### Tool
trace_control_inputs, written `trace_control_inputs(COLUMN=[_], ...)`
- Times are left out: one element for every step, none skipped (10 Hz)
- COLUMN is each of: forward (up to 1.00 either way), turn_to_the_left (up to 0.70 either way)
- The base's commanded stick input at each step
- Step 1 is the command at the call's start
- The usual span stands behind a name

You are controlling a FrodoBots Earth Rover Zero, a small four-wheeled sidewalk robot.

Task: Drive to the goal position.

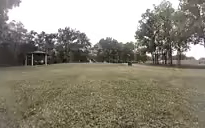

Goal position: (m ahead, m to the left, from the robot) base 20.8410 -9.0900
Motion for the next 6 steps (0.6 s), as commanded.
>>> trace_control_inputs(forward=[0.70, 0.70, 0.70, 0.70, 0.70, 0.70], turn_to_the_left=[0.00, 0.00, 0.00, 0.00, 0.00, 0.00])
